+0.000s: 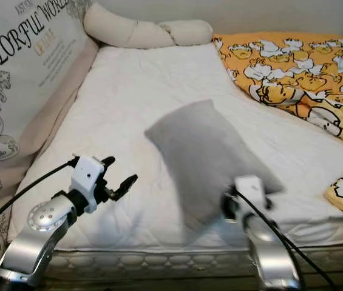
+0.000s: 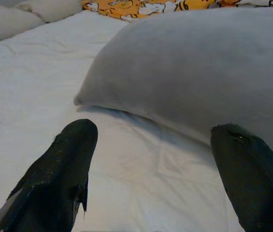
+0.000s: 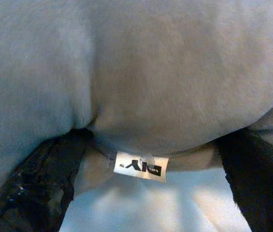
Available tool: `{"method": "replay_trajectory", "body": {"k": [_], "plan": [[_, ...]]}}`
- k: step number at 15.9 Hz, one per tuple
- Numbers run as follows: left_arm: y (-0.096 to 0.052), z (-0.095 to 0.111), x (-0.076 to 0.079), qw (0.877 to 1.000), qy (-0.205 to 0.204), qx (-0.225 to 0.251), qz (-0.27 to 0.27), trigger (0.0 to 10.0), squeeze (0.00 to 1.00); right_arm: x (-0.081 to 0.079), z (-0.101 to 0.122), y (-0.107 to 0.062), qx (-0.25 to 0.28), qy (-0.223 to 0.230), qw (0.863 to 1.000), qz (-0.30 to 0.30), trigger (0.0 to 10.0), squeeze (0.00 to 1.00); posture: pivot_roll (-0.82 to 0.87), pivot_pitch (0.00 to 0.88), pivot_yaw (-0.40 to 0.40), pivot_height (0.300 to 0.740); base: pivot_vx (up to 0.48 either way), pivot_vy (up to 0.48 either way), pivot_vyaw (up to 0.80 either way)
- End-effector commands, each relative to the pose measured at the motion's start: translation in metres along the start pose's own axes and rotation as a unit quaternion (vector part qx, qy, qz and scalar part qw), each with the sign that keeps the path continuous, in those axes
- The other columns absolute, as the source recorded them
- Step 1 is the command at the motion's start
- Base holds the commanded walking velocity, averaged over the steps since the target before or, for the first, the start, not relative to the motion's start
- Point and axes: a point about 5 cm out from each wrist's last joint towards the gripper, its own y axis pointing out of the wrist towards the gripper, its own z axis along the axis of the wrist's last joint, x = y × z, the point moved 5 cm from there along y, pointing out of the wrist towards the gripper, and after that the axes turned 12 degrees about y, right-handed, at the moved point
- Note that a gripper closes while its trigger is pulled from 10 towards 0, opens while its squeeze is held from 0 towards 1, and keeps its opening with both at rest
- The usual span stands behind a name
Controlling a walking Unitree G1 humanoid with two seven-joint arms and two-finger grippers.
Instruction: Clean up the room
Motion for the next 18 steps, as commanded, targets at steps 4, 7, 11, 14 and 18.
{"method": "replay_trajectory", "body": {"k": [4, 7, 11, 14, 18], "plan": [[0.003, 0.002, -0.018, 0.999, 0.002, 0.004, 0.040, 10.0, 0.00, -0.085, 0.065, -0.016, 0.055, 0.001, 0.986, 0.159, 10.0, 0.00, -0.01, 0.000, 0.033, 0.740, 0.000, 0.000, 0.00], [0.001, 0.001, -0.026, 0.998, 0.003, 0.004, 0.056, 10.0, 0.00, -0.112, 0.072, -0.035, 0.035, -0.017, 0.973, 0.226, 10.0, 0.00, -0.02, 0.000, 0.032, 0.740, 0.000, 0.000, 0.00], [-0.006, -0.004, -0.034, 0.998, 0.006, 0.001, 0.060, 10.0, 0.00, -0.117, 0.076, -0.067, 0.011, -0.094, 0.948, 0.302, 10.0, 0.00, -0.03, 0.000, 0.051, 0.740, 0.000, 0.000, 0.00], [-0.003, -0.002, -0.043, 0.998, 0.016, 0.001, 0.057, 10.0, 0.00, -0.107, 0.097, -0.098, 0.004, -0.149, 0.912, 0.382, 10.0, 0.00, -0.05, 0.000, 0.064, 0.740, 0.000, 0.000, 0.00], [0.010, 0.007, -0.055, 0.998, 0.015, 0.014, 0.059, 10.0, 0.00, -0.074, 0.143, -0.084, 0.060, -0.106, 0.936, 0.330, 10.0, 0.00, -0.06, 0.000, 0.071, 0.740, 0.000, 0.000, 0.00]]}}
